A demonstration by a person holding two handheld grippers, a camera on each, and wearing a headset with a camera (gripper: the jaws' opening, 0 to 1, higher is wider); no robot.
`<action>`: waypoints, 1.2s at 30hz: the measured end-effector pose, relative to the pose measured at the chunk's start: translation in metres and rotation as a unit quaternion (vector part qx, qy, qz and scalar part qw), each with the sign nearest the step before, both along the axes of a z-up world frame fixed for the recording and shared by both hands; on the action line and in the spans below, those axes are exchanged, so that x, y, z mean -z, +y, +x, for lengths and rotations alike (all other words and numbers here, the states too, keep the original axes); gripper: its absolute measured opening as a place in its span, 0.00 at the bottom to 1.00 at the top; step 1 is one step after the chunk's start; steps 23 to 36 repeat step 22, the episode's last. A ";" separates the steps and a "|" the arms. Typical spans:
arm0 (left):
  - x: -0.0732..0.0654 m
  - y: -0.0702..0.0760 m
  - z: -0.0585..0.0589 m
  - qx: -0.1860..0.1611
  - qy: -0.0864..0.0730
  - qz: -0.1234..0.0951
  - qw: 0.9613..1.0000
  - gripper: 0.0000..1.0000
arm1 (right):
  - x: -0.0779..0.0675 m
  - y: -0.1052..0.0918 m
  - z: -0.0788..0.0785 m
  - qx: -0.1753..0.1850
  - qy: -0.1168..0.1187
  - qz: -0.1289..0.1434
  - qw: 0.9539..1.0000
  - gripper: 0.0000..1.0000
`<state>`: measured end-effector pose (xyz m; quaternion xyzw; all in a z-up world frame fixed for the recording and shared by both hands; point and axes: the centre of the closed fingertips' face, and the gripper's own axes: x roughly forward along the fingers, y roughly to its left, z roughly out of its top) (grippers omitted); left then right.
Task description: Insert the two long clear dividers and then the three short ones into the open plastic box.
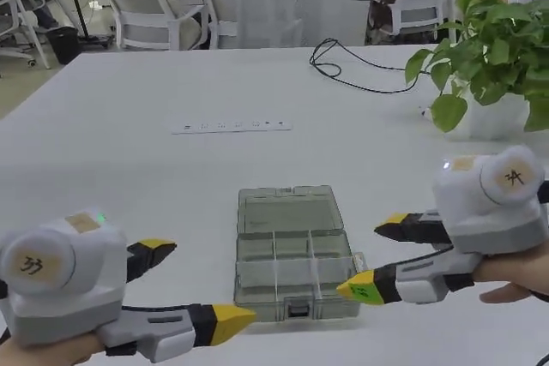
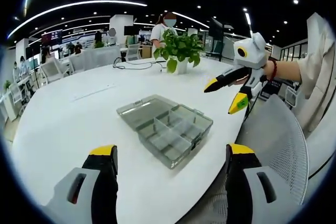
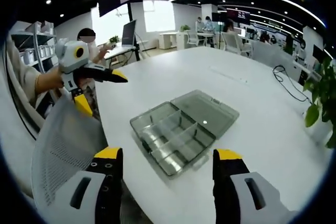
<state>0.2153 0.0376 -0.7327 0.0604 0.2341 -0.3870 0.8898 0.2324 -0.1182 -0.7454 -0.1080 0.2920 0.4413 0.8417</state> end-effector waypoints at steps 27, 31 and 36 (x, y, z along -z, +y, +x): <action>0.012 0.000 0.001 0.003 0.015 0.038 0.999 0.86 | 0.017 0.002 -0.009 0.001 -0.011 -0.004 1.000 0.83; 0.012 0.000 0.001 0.003 0.015 0.038 0.999 0.86 | 0.017 0.002 -0.009 0.001 -0.011 -0.004 1.000 0.83; 0.012 0.000 0.001 0.003 0.015 0.038 0.999 0.86 | 0.017 0.002 -0.009 0.001 -0.011 -0.004 1.000 0.83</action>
